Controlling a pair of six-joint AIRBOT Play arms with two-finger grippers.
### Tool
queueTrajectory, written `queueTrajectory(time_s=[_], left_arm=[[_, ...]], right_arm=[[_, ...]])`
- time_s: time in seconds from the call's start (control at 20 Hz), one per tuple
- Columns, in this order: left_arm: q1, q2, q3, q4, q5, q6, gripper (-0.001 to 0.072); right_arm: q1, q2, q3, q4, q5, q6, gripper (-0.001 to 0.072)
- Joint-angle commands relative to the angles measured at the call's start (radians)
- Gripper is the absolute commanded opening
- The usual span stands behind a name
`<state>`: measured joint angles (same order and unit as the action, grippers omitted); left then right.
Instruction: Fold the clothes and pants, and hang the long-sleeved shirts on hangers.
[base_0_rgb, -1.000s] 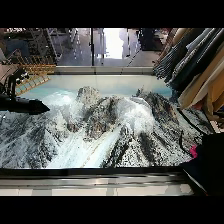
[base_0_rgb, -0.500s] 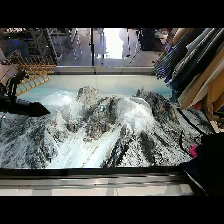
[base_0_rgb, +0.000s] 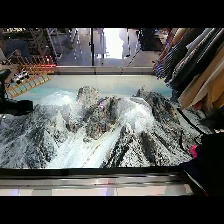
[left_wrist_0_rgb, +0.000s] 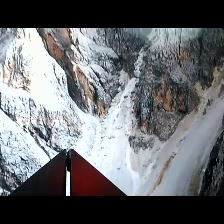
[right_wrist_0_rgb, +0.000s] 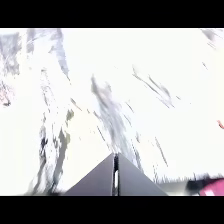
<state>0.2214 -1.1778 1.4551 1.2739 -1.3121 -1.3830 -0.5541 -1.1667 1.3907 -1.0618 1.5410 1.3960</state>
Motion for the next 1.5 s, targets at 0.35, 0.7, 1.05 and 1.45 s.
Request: queueTrajectory(time_s=[0.35,0.7,1.05,1.45], left_arm=[[0.000,0.056,0.000,0.027,0.053,-0.024,0.0011],[0.000,0.056,0.000,0.027,0.052,-0.024,0.0011],[0.000,0.056,0.000,0.027,0.053,-0.024,0.0011],[0.000,0.056,0.000,0.027,0.052,-0.024,0.0011]], right_arm=[[0.549,-0.007,-0.115,-0.086,-0.733,-0.001,0.0014],[0.582,-0.007,-0.115,-0.090,-0.733,-0.001,0.0014],[0.582,-0.007,-0.115,-0.090,-0.733,-0.001,0.0014],[0.582,-0.007,-0.115,-0.090,-0.733,-0.001,0.0014]])
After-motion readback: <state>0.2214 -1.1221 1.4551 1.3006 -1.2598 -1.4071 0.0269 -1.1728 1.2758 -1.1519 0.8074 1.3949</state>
